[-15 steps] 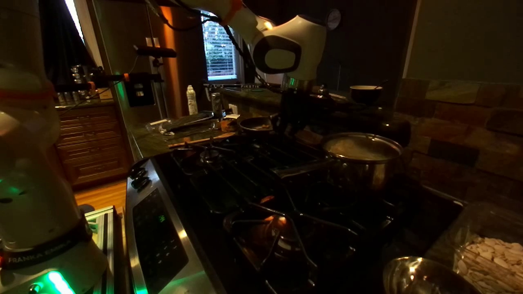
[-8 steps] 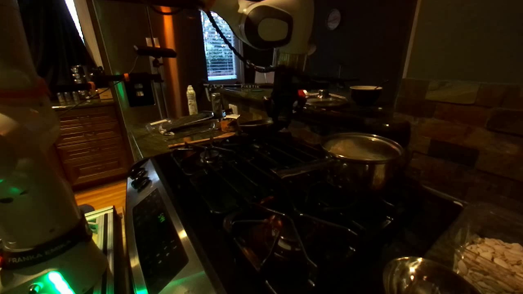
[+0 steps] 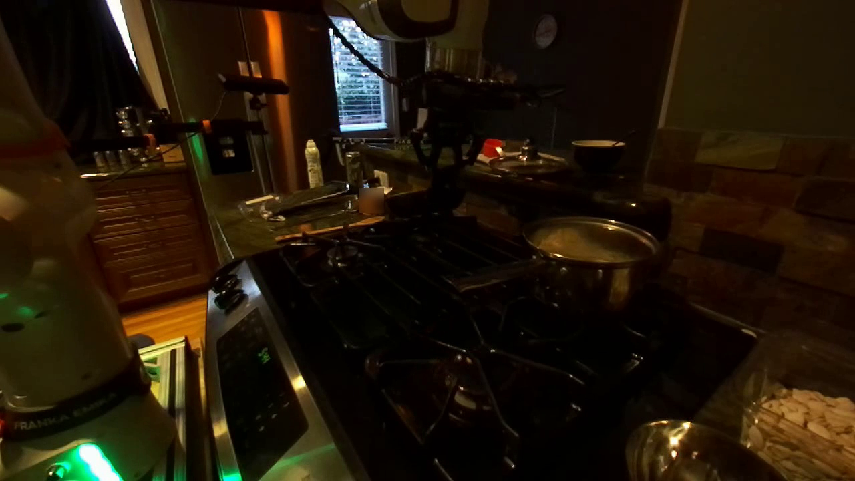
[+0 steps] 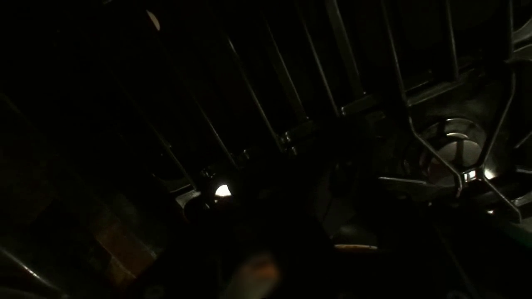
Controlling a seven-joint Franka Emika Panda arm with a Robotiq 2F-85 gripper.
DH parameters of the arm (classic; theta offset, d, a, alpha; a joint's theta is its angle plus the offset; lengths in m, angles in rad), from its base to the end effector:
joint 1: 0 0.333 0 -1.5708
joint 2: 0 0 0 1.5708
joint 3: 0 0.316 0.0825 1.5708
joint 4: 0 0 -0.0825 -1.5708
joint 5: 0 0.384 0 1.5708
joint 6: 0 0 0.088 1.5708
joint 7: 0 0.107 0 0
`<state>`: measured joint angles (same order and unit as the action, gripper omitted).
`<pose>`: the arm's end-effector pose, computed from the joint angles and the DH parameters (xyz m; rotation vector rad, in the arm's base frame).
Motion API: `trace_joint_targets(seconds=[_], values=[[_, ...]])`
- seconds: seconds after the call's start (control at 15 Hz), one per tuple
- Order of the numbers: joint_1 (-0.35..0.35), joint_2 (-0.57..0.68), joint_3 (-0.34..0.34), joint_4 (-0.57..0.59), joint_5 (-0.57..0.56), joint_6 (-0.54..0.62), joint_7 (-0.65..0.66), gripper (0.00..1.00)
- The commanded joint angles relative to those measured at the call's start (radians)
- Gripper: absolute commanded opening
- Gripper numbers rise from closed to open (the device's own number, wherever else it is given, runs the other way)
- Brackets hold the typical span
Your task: Move the contents on the pan around.
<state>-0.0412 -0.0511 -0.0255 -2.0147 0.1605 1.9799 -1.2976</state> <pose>0.5421 -0.0263 0.4772 -2.5292 -1.6719 -0.1618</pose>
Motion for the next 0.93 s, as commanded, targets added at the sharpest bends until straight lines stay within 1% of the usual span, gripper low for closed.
trace_joint_targets(seconds=[0.0, 0.07, 0.13, 0.2, 0.33, 0.47, 0.6, 0.67, 0.87], values=[[0.018, -0.013, 0.003, 0.011, -0.025, -0.050, 0.051, 0.11], [0.022, -0.010, 0.007, 0.009, -0.045, -0.052, 0.065, 0.11], [0.021, -0.005, 0.000, 0.024, 0.002, -0.067, 0.041, 0.11], [0.021, -0.004, -0.003, 0.028, 0.013, -0.068, 0.035, 0.11], [0.023, 0.017, 0.001, 0.027, -0.017, -0.053, 0.048, 0.11], [0.011, 0.024, -0.016, 0.041, 0.046, -0.061, 0.012, 0.11], [0.007, 0.052, -0.023, 0.045, 0.078, -0.063, -0.019, 0.11], [-0.003, 0.076, -0.034, 0.042, 0.123, -0.044, -0.047, 0.11], [-0.030, 0.136, -0.048, 0.037, 0.216, -0.036, -0.107, 0.11]])
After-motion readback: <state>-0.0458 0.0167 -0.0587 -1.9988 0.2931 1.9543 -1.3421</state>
